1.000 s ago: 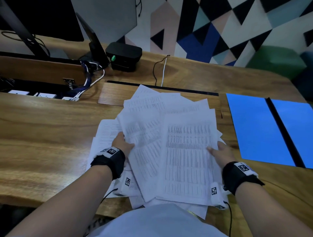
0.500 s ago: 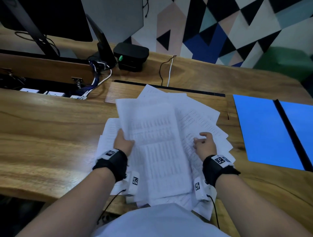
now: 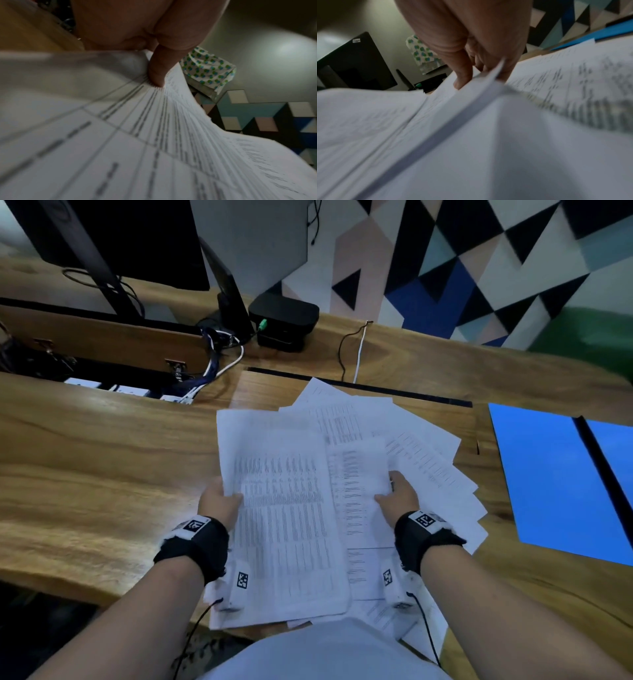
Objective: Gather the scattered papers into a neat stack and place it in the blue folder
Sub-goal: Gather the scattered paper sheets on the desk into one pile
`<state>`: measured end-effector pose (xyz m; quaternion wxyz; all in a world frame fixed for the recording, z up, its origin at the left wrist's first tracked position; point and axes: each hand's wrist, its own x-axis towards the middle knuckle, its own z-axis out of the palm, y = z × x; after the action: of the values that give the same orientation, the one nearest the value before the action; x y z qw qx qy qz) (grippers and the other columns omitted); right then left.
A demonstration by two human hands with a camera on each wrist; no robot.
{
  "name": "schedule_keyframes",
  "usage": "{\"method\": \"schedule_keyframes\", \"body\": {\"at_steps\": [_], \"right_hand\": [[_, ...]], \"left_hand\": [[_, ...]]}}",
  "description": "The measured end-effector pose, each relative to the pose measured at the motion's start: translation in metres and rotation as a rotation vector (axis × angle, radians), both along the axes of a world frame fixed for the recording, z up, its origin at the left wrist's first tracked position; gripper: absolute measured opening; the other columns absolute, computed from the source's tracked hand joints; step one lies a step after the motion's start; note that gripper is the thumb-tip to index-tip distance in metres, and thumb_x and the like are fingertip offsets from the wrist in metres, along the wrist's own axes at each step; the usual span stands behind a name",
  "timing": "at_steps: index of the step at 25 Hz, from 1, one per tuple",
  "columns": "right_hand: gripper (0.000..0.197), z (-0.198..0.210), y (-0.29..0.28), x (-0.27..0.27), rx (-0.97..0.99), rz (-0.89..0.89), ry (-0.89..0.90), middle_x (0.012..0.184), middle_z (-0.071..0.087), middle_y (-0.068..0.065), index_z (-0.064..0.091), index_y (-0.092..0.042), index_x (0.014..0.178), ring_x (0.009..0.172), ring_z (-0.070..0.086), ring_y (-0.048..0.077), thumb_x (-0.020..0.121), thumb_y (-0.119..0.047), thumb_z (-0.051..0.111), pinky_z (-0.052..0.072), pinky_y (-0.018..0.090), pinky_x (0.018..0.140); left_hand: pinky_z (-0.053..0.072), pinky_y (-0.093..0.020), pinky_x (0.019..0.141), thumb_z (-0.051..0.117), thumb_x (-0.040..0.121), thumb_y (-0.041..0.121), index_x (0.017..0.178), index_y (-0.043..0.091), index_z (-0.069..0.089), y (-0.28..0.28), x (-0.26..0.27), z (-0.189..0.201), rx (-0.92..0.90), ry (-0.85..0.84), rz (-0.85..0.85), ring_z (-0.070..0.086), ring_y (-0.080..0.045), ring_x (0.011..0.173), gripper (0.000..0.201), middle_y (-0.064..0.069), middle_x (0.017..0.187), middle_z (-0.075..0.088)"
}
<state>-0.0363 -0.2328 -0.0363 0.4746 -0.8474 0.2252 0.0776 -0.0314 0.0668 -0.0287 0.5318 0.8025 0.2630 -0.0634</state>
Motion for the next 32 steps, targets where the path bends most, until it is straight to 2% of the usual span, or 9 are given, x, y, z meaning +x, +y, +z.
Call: {"method": "schedule_keyframes", "body": {"at_steps": [6, 9, 11, 15, 19, 21, 25, 28, 32], "right_hand": [[0.044, 0.047, -0.064, 0.005, -0.091, 0.131, -0.048, 0.121, 0.054, -0.001, 0.055, -0.011, 0.129, 0.116, 0.048, 0.016, 0.089, 0.007, 0.047, 0.036, 0.025, 0.096], [0.041, 0.067, -0.075, 0.007, -0.078, 0.132, -0.114, 0.086, 0.066, 0.005, 0.068, -0.024, 0.077, 0.085, 0.058, 0.019, 0.076, 0.011, 0.047, 0.045, 0.032, 0.075], [0.044, 0.078, -0.073, 0.002, 0.100, 0.110, -0.188, 0.097, 0.072, 0.006, 0.073, -0.023, 0.093, 0.087, 0.065, 0.018, 0.080, 0.013, 0.053, 0.053, 0.032, 0.079], [0.046, 0.090, -0.081, -0.016, 0.172, 0.085, -0.151, 0.110, 0.067, 0.016, 0.052, -0.017, 0.131, 0.098, 0.067, 0.031, 0.090, 0.004, 0.051, 0.057, 0.041, 0.080], [0.059, 0.058, -0.107, -0.058, 0.000, 0.053, 0.238, 0.111, 0.060, 0.011, 0.052, -0.019, 0.126, 0.076, 0.060, 0.018, 0.078, -0.050, 0.068, 0.047, 0.027, 0.061], [0.065, 0.030, -0.109, -0.074, 0.216, -0.022, 0.245, 0.107, 0.066, 0.022, 0.053, -0.007, 0.126, 0.075, 0.065, 0.025, 0.074, -0.036, 0.077, 0.051, 0.031, 0.060], [0.014, 0.018, -0.072, -0.078, 0.560, -0.265, 0.057, 0.094, 0.066, 0.016, 0.058, -0.005, 0.106, 0.074, 0.063, 0.029, 0.094, -0.005, 0.052, 0.056, 0.041, 0.068], [0.014, 0.030, -0.054, -0.053, 0.524, -0.285, -0.037, 0.084, 0.060, 0.007, 0.054, -0.016, 0.095, 0.066, 0.055, 0.020, 0.098, -0.012, 0.042, 0.049, 0.034, 0.063], [0.017, 0.020, -0.061, -0.035, 0.300, -0.335, -0.011, 0.115, 0.059, 0.013, 0.049, -0.020, 0.109, 0.095, 0.060, 0.031, 0.092, -0.019, 0.053, 0.052, 0.046, 0.087]], "left_hand": [[0.048, -0.024, 0.066, 0.062, 0.086, 0.006, 0.099, 0.023, 0.059, -0.040, 0.031, 0.036, -0.151, -0.072, -0.331, 0.060, -0.009, 0.073, 0.022, 0.002, 0.088, 0.067], [0.053, -0.029, 0.084, 0.071, 0.073, 0.015, 0.106, 0.022, 0.063, -0.069, 0.034, 0.044, -0.174, -0.036, -0.623, 0.066, -0.014, 0.088, 0.035, 0.005, 0.096, 0.071], [0.052, -0.039, 0.094, 0.073, 0.066, 0.015, 0.118, 0.010, 0.059, -0.084, 0.034, 0.044, -0.264, 0.003, -0.700, 0.067, -0.023, 0.102, 0.054, -0.008, 0.111, 0.071], [0.048, -0.046, 0.099, 0.074, 0.064, 0.014, 0.124, 0.017, 0.049, -0.091, 0.031, 0.029, -0.280, -0.006, -0.691, 0.063, -0.027, 0.112, 0.066, -0.009, 0.121, 0.065], [0.045, -0.049, 0.102, 0.074, 0.069, 0.006, 0.122, 0.017, 0.050, -0.078, 0.025, 0.015, -0.290, 0.021, -0.552, 0.060, -0.031, 0.116, 0.058, -0.009, 0.121, 0.064], [0.045, -0.048, 0.101, 0.069, 0.079, -0.002, 0.120, 0.011, 0.055, -0.073, 0.021, 0.009, -0.274, 0.037, -0.457, 0.061, -0.033, 0.114, 0.045, -0.014, 0.120, 0.065], [0.049, -0.048, 0.097, 0.066, 0.083, 0.000, 0.117, 0.007, 0.059, -0.074, 0.018, 0.006, -0.257, 0.058, -0.378, 0.064, -0.034, 0.107, 0.036, -0.015, 0.114, 0.068], [0.050, -0.047, 0.096, 0.067, 0.083, 0.004, 0.117, 0.012, 0.062, -0.079, 0.017, 0.010, -0.245, 0.120, -0.475, 0.067, -0.031, 0.102, 0.035, -0.013, 0.113, 0.070], [0.049, -0.035, 0.089, 0.064, 0.085, 0.007, 0.124, 0.006, 0.056, -0.081, 0.009, 0.006, -0.111, 0.092, -0.401, 0.063, -0.029, 0.103, 0.039, -0.012, 0.120, 0.065]]}}
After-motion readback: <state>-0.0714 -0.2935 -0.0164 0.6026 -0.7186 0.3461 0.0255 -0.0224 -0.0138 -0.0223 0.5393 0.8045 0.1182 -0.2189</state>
